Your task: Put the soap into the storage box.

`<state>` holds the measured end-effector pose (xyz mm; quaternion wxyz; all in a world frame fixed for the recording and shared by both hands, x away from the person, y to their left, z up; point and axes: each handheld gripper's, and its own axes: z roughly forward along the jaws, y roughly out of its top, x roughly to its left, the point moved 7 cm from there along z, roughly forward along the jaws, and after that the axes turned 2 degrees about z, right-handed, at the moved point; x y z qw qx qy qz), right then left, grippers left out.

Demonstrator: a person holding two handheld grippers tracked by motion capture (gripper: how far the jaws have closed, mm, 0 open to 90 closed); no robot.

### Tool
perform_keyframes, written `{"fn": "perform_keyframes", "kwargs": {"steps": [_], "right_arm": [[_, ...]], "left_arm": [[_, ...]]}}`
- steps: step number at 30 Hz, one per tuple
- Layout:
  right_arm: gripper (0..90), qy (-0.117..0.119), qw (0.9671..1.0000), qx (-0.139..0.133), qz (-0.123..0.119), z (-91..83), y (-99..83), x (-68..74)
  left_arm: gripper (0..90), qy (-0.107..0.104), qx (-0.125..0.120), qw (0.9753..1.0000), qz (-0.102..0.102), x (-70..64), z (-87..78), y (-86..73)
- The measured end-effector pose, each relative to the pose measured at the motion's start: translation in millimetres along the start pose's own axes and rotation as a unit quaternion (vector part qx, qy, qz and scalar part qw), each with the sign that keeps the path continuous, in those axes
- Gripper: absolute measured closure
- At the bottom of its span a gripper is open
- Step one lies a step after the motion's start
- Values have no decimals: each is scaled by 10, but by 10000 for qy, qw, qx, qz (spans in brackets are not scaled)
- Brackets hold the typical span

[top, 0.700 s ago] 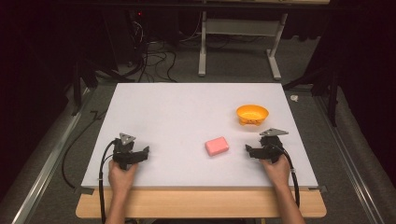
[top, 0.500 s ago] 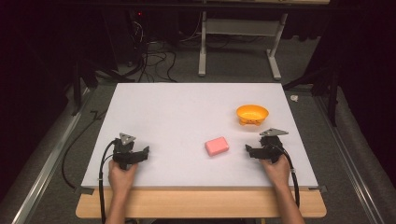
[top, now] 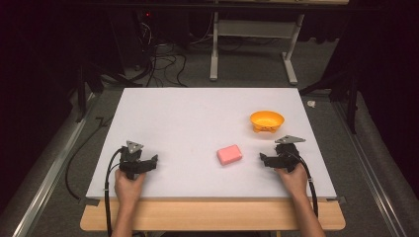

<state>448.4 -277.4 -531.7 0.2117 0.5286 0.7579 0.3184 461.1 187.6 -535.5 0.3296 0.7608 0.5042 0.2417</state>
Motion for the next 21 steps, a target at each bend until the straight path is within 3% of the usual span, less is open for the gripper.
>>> {"fn": "perform_keyframes", "kwargs": {"steps": [21], "right_arm": [[183, -49, 10000, 61, 4, -7, 2, 6]], "left_arm": [[219, -4, 8, 10000, -15, 3, 1, 0]]}}
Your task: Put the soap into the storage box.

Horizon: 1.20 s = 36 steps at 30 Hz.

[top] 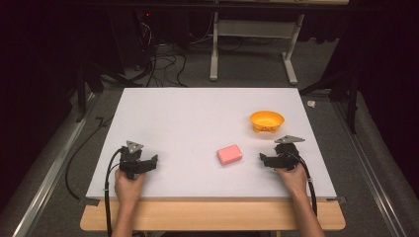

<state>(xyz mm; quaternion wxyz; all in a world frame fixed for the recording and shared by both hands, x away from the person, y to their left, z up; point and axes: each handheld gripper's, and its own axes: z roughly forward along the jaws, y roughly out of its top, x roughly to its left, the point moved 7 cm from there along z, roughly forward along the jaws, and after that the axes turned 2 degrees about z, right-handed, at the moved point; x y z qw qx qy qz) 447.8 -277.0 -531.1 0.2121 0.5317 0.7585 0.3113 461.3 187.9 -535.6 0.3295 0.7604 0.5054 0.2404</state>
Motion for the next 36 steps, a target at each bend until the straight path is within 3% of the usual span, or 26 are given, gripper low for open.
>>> {"fn": "perform_keyframes", "kwargs": {"steps": [11, 36], "right_arm": [[159, -84, 9999, -99, 106, -58, 10, -17], [158, 176, 9988, -349, 303, -246, 136, 160]], "left_arm": [[218, -27, 10, 10000, -23, 4, 2, -1], [218, -36, 11, 10000, -33, 5, 3, -1]]}}
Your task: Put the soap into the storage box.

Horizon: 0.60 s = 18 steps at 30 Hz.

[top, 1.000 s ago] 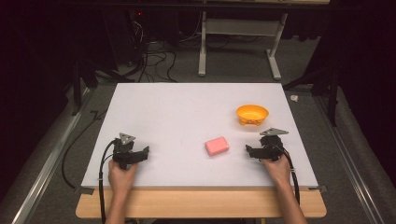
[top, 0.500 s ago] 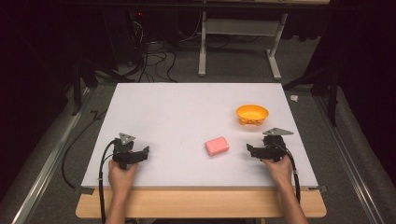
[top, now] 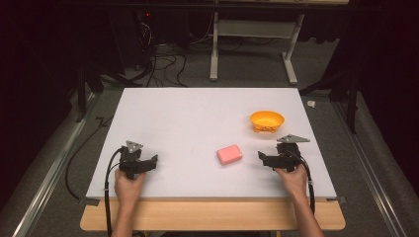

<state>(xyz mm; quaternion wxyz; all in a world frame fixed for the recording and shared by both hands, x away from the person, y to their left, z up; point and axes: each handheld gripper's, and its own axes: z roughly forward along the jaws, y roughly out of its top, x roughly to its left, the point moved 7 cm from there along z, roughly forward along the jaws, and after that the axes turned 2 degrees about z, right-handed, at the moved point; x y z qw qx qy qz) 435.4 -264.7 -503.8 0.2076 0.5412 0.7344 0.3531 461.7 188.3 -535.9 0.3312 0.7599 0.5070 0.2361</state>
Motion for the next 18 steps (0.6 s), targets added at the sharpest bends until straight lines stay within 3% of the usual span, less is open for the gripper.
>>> {"fn": "perform_keyframes", "kwargs": {"steps": [18], "right_arm": [[156, 210, 9997, -75, -119, -13, 95, 320]], "left_arm": [[218, 2, -1, 10000, 1, -1, 0, 0]]}}
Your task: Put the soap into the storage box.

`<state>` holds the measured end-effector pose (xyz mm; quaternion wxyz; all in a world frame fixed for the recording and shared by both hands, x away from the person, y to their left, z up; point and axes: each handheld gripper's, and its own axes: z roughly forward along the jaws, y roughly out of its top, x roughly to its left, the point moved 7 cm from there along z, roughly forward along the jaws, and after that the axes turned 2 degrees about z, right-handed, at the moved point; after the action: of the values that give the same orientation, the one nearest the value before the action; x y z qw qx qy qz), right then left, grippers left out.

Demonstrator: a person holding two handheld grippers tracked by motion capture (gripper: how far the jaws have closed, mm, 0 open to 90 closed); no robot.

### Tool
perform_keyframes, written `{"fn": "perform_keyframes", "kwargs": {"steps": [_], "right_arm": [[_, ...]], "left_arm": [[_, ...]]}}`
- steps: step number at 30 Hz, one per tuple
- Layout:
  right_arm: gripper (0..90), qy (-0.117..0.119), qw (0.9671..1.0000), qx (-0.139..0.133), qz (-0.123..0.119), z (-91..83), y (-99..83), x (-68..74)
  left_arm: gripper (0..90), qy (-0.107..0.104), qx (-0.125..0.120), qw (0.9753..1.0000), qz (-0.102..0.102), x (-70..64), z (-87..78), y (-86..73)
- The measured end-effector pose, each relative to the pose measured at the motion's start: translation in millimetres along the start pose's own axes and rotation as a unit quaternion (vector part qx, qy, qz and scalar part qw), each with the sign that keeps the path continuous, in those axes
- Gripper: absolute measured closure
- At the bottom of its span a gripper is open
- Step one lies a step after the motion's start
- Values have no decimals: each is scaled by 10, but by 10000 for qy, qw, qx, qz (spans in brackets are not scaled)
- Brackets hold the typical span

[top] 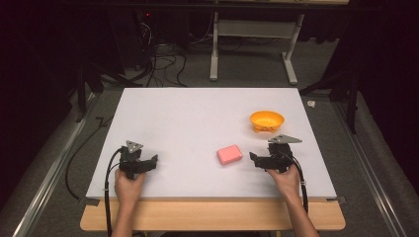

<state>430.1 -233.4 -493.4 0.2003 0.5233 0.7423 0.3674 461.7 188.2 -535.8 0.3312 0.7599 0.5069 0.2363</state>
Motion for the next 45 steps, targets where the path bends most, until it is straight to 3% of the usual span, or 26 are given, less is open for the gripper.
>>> {"fn": "perform_keyframes", "kwargs": {"steps": [28, 45], "right_arm": [[155, 336, 9992, 90, -209, 107, 133, 436], [138, 502, 9984, 134, -210, 206, 162, 600]], "left_arm": [[218, -2, 1, 10000, -2, 0, 0, 0], [218, -2, 1, 10000, -1, 1, 0, 0]]}}
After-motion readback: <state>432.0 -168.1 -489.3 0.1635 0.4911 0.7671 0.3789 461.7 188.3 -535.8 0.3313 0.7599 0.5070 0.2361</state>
